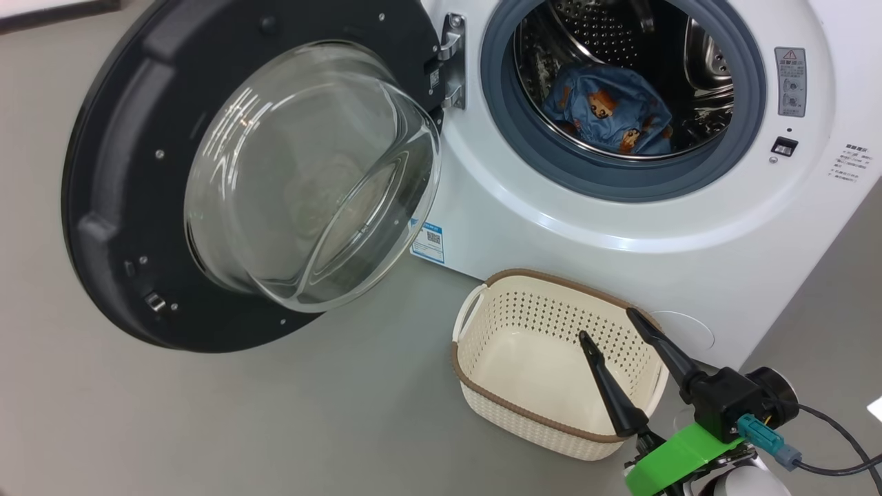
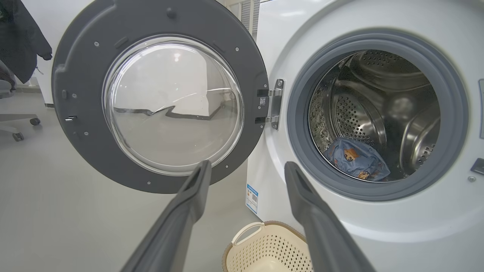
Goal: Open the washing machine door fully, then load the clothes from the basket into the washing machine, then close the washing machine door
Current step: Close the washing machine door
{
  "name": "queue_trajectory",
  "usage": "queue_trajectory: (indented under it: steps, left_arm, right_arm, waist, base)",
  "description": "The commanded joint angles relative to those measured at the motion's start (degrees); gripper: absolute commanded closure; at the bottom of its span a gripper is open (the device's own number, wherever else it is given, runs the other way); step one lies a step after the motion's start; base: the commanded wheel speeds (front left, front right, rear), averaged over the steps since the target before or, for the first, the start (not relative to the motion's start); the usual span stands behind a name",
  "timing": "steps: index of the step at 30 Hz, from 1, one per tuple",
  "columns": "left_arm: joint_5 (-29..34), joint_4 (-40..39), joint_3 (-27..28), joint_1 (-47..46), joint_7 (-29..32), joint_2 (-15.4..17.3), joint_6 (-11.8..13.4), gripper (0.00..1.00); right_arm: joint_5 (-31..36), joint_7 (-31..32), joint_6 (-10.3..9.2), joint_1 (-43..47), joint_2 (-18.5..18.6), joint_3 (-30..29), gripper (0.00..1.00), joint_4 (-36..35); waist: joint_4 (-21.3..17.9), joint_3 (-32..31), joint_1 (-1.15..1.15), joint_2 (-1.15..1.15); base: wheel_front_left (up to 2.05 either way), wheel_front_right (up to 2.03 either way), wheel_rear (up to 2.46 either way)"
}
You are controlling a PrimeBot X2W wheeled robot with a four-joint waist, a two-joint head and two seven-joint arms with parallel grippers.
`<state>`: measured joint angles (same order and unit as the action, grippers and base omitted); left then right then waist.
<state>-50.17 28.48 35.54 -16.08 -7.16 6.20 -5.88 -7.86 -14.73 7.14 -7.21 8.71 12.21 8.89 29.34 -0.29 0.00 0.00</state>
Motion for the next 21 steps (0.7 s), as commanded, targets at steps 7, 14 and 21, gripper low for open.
queue_trajectory:
  steps: [7, 14, 21]
  left_arm:
    - [-9.5, 10.4, 7.3, -13.5, 10.0, 14.1, 3.1, 1.0]
    - [-14.1, 20.8, 10.6, -22.6, 14.5, 23.0, 6.7, 1.0]
    - [-15.6, 27.8, 10.5, -29.6, 14.9, 26.8, 3.8, 1.0]
  right_arm:
    - [-1.0, -0.3, 0.35, 0.2, -0.1, 0.7, 0.0, -1.8]
    - [-0.8, -0.3, 0.35, 1.4, 0.6, 0.7, 0.0, -2.1]
    - [-0.2, -0.3, 0.35, 0.3, 1.6, 1.6, 0.0, -2.0]
  waist:
    - [-0.3, -0.2, 0.0, 0.0]
    - [-0.5, 0.3, 0.0, 0.0]
    - [-2.7, 3.2, 0.0, 0.0]
  base:
    - [0.0, 0.0, 0.0]
    - [0.0, 0.0, 0.0]
    - [0.0, 0.0, 0.0]
